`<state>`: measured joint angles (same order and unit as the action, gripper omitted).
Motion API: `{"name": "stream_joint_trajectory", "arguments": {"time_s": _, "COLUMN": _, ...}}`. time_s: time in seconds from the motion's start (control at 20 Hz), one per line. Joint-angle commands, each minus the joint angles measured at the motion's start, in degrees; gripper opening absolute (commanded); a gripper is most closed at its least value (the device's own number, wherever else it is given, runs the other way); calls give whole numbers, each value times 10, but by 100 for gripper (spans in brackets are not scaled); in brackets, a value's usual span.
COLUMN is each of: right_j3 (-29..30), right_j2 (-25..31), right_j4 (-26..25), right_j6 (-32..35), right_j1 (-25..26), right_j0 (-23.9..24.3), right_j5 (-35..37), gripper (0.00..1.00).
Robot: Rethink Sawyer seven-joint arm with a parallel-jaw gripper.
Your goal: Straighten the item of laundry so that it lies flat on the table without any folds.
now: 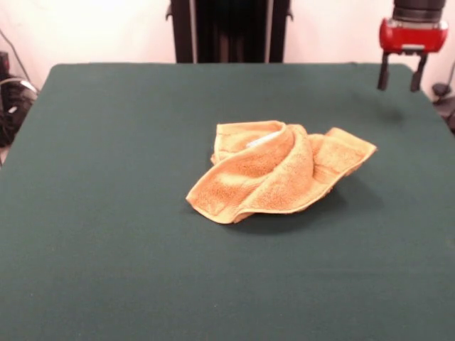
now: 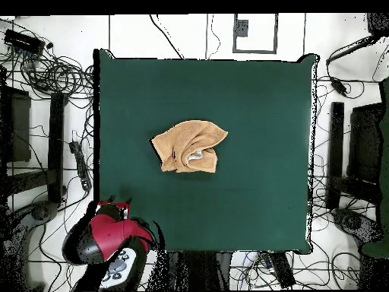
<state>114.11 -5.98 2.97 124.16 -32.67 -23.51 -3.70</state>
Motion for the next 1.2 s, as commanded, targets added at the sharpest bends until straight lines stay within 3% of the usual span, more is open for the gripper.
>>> {"name": "stream_joint_trajectory", "arguments": {"time_s": 0.05, "right_j3": -46, "right_j2": -4, "right_j4": 11, "right_j6": 47, "right_j1": -27, "right_j0": 6, "right_j5": 69, "gripper": 100}}
{"name": "stream_joint_trajectory", "arguments": {"time_s": 0.45, "right_j3": -85, "right_j2": 7, "right_j4": -15, "right_j6": -2, "right_j1": -93, "right_j0": 42, "right_j5": 171, "gripper": 100}}
{"name": "stream_joint_trajectory", "arguments": {"time_s": 0.7, "right_j3": -90, "right_j2": 47, "right_j4": -38, "right_j6": -24, "right_j1": -99, "right_j0": 83, "right_j5": 194, "gripper": 100}}
{"name": "stream_joint_trajectory", "arguments": {"time_s": 1.2, "right_j3": -136, "right_j2": 45, "right_j4": -67, "right_j6": -29, "right_j1": -130, "right_j0": 94, "right_j5": 273, "gripper": 100}}
